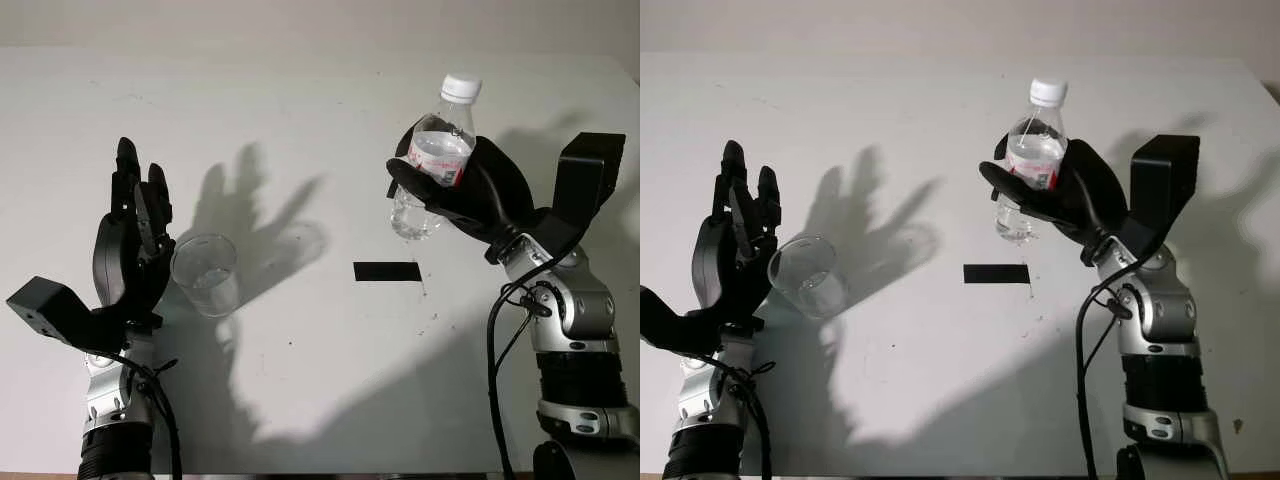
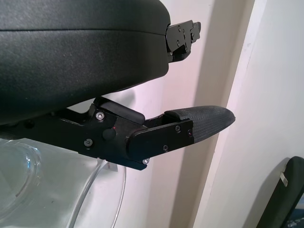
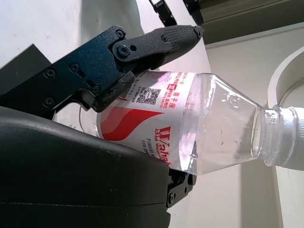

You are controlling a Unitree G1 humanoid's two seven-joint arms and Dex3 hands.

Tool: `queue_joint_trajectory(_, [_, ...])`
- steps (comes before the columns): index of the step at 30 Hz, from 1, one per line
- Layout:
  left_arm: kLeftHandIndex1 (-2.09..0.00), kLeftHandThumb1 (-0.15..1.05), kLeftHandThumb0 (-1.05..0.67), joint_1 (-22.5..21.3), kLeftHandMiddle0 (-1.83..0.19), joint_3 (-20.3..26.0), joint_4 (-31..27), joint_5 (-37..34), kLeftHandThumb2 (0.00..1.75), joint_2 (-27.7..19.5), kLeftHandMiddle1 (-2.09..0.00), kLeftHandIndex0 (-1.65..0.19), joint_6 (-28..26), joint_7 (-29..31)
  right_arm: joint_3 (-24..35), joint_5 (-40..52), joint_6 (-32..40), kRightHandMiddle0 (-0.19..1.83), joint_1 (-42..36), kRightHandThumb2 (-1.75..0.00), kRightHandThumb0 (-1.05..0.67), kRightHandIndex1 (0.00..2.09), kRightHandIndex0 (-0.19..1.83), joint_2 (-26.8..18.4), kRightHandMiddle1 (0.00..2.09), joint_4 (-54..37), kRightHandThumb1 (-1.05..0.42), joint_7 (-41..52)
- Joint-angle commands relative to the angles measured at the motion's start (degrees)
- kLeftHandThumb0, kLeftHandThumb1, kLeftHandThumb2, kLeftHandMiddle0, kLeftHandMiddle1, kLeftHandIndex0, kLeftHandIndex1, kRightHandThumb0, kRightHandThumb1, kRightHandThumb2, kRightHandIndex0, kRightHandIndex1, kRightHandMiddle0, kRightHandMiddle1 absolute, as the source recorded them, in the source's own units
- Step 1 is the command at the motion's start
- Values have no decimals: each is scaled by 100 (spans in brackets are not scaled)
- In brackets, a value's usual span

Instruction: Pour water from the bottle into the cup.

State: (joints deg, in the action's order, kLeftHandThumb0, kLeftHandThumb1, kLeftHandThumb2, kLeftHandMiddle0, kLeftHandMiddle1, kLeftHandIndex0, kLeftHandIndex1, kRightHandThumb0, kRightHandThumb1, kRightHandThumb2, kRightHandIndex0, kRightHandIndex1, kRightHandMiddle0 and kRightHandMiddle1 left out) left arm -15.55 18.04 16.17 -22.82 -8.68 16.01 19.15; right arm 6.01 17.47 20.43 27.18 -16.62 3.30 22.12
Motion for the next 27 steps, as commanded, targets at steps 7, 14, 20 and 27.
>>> queue_joint_trajectory(7, [0, 105, -72, 219, 19, 64, 15, -142, 64, 5, 0, 19, -22, 112, -390, -673, -1098, 75, -572, -47, -41, 209, 105, 290, 209, -223, -105, -228])
queue_joint_trajectory(14, [0, 105, -72, 174, 19, 73, 60, -109, 64, -12, 0, 19, -9, 83, -487, -702, -1352, 72, -708, -50, -40, 209, 106, 561, 209, -127, -105, -272])
queue_joint_trajectory(20, [0, 105, -72, 195, 19, 90, 57, -160, 65, -16, 0, 19, 4, 161, -538, -765, -1533, 76, -741, -51, -40, 209, 110, 562, 209, 9, -105, -205])
queue_joint_trajectory(27, [0, 105, -72, 180, 19, 108, 71, -162, 65, -18, 0, 19, -17, 178, -521, -864, -1421, 77, -782, -51, -41, 209, 111, 523, 209, 17, -105, -310])
